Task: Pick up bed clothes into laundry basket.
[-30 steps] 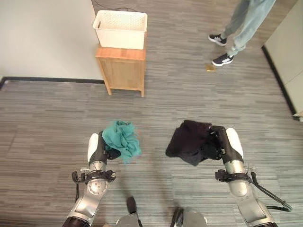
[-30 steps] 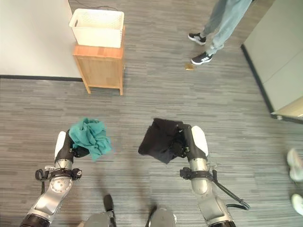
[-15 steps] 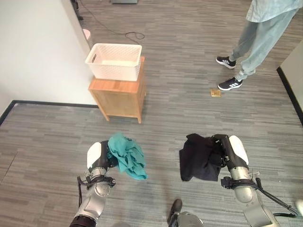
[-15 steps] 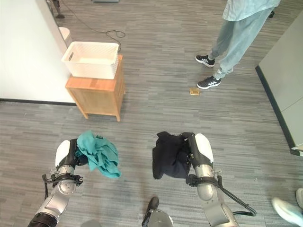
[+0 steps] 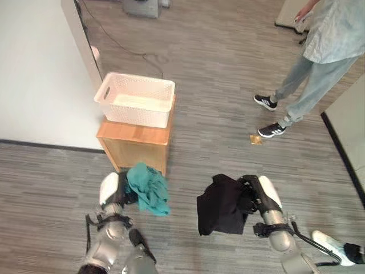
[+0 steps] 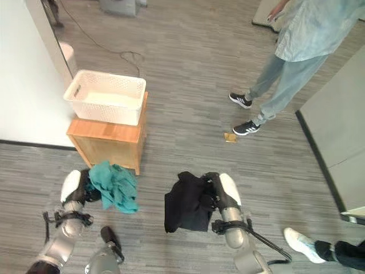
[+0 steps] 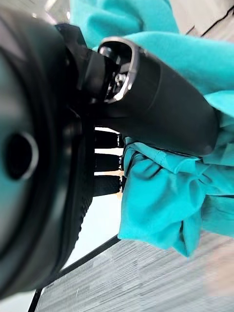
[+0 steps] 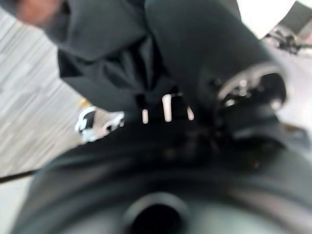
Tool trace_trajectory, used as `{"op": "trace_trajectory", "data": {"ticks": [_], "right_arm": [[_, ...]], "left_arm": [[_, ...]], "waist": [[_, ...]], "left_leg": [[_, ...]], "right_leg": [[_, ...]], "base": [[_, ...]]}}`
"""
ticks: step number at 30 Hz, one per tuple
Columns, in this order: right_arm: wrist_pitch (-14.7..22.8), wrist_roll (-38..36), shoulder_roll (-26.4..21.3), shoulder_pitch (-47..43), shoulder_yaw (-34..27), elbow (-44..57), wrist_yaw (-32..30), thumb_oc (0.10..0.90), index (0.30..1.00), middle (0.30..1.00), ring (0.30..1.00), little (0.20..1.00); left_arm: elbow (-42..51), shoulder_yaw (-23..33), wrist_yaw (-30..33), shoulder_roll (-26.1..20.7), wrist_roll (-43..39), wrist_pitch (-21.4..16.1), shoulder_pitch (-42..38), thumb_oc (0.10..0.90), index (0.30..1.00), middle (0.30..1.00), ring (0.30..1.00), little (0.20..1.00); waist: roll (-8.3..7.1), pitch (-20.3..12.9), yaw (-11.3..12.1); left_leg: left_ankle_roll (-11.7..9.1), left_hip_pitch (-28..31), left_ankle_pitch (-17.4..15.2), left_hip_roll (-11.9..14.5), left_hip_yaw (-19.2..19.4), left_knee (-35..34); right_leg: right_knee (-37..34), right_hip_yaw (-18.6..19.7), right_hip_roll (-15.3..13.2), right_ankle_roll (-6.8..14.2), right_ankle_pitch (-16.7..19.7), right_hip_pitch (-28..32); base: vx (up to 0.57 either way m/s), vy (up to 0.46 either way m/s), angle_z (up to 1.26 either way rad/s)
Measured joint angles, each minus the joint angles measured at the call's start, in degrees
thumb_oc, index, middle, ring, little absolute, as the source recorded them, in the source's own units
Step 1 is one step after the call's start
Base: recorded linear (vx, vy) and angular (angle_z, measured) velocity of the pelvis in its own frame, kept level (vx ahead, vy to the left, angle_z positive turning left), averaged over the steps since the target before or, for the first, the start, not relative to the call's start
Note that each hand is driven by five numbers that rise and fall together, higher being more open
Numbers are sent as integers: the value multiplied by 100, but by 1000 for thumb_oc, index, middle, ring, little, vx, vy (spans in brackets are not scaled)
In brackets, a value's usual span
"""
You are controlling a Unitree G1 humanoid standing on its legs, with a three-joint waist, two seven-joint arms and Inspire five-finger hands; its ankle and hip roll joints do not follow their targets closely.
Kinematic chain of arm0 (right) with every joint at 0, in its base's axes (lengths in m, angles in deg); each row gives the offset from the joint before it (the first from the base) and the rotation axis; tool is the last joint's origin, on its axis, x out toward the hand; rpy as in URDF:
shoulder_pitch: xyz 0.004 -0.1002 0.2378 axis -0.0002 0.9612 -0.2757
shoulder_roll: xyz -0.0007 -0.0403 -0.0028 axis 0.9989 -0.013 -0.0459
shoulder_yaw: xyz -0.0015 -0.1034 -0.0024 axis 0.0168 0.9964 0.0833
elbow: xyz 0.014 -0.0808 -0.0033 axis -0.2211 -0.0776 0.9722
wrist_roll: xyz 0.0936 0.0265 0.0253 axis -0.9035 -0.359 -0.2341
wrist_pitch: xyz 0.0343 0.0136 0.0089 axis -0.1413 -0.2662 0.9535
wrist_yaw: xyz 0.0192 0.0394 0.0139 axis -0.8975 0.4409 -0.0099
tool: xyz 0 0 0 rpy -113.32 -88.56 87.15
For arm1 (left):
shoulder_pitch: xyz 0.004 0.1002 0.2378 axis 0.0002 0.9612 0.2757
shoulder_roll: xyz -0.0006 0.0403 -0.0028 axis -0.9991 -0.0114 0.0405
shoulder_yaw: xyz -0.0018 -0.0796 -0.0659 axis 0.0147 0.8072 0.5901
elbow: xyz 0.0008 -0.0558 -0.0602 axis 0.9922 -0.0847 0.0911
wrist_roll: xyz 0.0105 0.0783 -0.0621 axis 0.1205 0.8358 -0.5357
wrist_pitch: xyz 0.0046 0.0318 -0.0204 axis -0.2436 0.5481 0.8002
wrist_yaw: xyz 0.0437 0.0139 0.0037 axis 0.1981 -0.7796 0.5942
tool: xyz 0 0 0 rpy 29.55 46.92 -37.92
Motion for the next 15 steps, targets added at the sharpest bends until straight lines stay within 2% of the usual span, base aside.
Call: {"op": "trace_trajectory", "data": {"ticks": [1, 2, 3, 4, 5, 6, 7, 8, 9, 10, 11, 12, 13, 14, 15], "right_arm": [[3, 31, 2, -8, 41, 29, 3, 400, 300, 300, 300, 300], [4, 106, -5, -133, 69, 60, 25, 400, 300, 300, 300, 300], [4, 135, -11, -179, 64, 158, 20, 400, 300, 300, 300, 300], [23, 144, -47, -206, 78, 261, 12, 400, 300, 300, 300, 300], [68, 156, -101, -286, 88, 340, 18, 400, 300, 300, 300, 300], [75, 159, -161, -322, 79, 439, 22, 400, 300, 300, 300, 300], [106, 167, -207, -340, 50, 532, 31, 400, 300, 300, 300, 300], [104, 173, -260, -355, 44, 563, 32, 400, 300, 300, 300, 300], [108, 214, -463, -402, 38, 714, 43, 400, 300, 300, 300, 300], [95, 260, -587, -412, 27, 858, 39, 400, 300, 300, 300, 300], [102, 286, -614, -416, -16, 932, 39, 400, 300, 300, 300, 300], [96, 340, -627, -417, -88, 949, 35, 400, 300, 300, 300, 300], [26, 407, -757, -503, -138, 938, 38, 400, 300, 300, 300, 300], [-13, 481, -912, -711, -161, 943, 37, 400, 300, 300, 300, 300], [-10, 505, -1037, -831, -223, 995, 28, 400, 300, 300, 300, 300]], "left_arm": [[3, -2, 7, -5, -69, 18, 2, 400, 300, 300, 300, 300], [6, -14, 48, -53, -72, 32, 14, 400, 300, 300, 300, 300], [24, -38, 45, -81, -69, 25, -1, 400, 300, 300, 300, 300], [118, -47, 58, -110, -69, 26, -15, 400, 300, 300, 300, 300], [233, -3, 99, -118, -68, 25, -23, 400, 300, 300, 300, 300], [310, 0, 132, -138, -66, 26, -43, 400, 300, 300, 300, 300], [408, 7, 151, -150, -64, 19, -39, 400, 300, 300, 300, 300], [432, -34, 151, -67, -52, 12, -36, 400, 300, 300, 300, 300], [438, -8, 153, 43, -14, 3, -55, 400, 300, 300, 300, 300], [427, 31, 141, 111, 8, -9, -37, 400, 300, 300, 300, 300], [406, -6, 133, 133, 64, -9, -4, 400, 300, 300, 300, 300], [390, -32, 63, 197, 111, -15, 62, 400, 300, 300, 300, 300], [388, -55, 20, 358, 156, -22, 187, 400, 300, 300, 300, 300], [391, -73, -5, 459, 162, -34, 326, 400, 300, 300, 300, 300], [384, -115, -23, 522, 163, -36, 400, 400, 300, 300, 300, 300]], "waist": [[58, 50, -16], [151, 149, -3], [264, 184, -33], [356, 220, -42], [371, 232, -33], [424, 258, -101], [467, 285, -290], [526, 307, -370], [611, 347, -462], [612, 356, -518], [549, 356, -579], [512, 331, -667], [584, 296, -603], [581, 292, -482], [611, 274, -493]], "left_leg": [[68, 390, -97, -126, -1, -298], [27, 823, -186, -284, 6, -610], [-15, 1055, -181, -344, 38, -815], [-82, 1183, -308, -396, 4, -943], [-26, 1257, -268, -411, -11, -1004], [-54, 1270, -287, -429, -114, -1072], [-13, 1275, -212, -443, -302, -1072], [-95, 1299, -264, -441, -506, -1068], [-126, 1292, -283, -335, -636, -1087], [-134, 1275, -279, -315, -732, -1086], [-195, 1303, -294, -313, -766, -1091], [-277, 1358, -334, -258, -856, -1096], [-369, 1459, -372, -158, -806, -1054], [-506, 1563, -387, -259, -806, -922], [-536, 1630, -368, -334, -801, -872]], "right_leg": [[726, 42, -214, 230, -25, -161], [1804, -170, -603, 323, 220, -454], [2322, -197, -785, 346, 176, -644], [2440, -169, -809, 415, -10, -953], [2477, -266, -812, 381, -235, -1185], [2307, -298, -747, 366, -429, -1418], [1716, -393, -571, 291, -520, -1482], [1134, -388, -393, 243, -539, -1628], [228, -262, -75, 60, -431, -1918], [-438, -247, 27, -58, -143, -2061], [-865, -276, 43, -145, 289, -2060], [-959, -282, 71, -251, 849, -1900], [-1056, -329, 267, -495, 898, -1803], [-1183, -314, 331, -496, 850, -1686], [-1282, -333, 384, -528, 901, -1605]], "base": [[347, 202, 9], [383, 194, 14], [452, 141, 6], [482, 115, 11], [566, 1, 13], [405, -48, 56], [431, -97, 78], [340, -146, 90], [437, -180, 81], [267, -136, 88], [192, -81, 110], [220, -84, 83], [330, -159, 40], [400, -280, -5], [256, -248, 0]]}}
